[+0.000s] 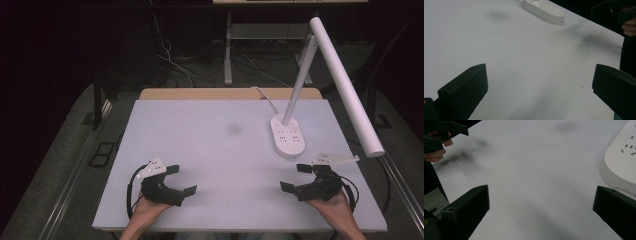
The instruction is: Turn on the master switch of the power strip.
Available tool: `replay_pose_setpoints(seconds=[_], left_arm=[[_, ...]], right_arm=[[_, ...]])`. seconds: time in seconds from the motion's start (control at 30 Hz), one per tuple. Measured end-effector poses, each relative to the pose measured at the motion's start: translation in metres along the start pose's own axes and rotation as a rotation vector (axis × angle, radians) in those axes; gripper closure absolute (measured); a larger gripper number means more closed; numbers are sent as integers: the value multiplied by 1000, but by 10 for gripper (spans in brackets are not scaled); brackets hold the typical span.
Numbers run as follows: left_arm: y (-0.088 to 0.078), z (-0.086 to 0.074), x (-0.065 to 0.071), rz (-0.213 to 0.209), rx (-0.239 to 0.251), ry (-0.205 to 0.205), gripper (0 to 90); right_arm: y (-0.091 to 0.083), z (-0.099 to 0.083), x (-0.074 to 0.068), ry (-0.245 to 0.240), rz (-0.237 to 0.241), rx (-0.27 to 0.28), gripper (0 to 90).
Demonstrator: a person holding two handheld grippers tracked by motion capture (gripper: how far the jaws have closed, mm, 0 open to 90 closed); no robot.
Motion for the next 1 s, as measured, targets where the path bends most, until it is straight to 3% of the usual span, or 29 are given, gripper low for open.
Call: replay_pose_setpoints(seconds=[0.47,1.0], left_arm=[[0,0,0,3,-2,0,0],[0,-1,-1,2,-4,-4,0]], right_arm=[[-9,19,7,5,2,-7,1],[-1,38,18,0,-10,-49,1]])
Point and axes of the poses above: each handheld gripper's, and its own axes: y roughly forward along the jaws, z roughly out of its top, x roughly to its right, the point moved 2 cm from there along y, roughly forward along the jaws, and after that the axes turned 9 degrees about z, right-handed, at the moved point
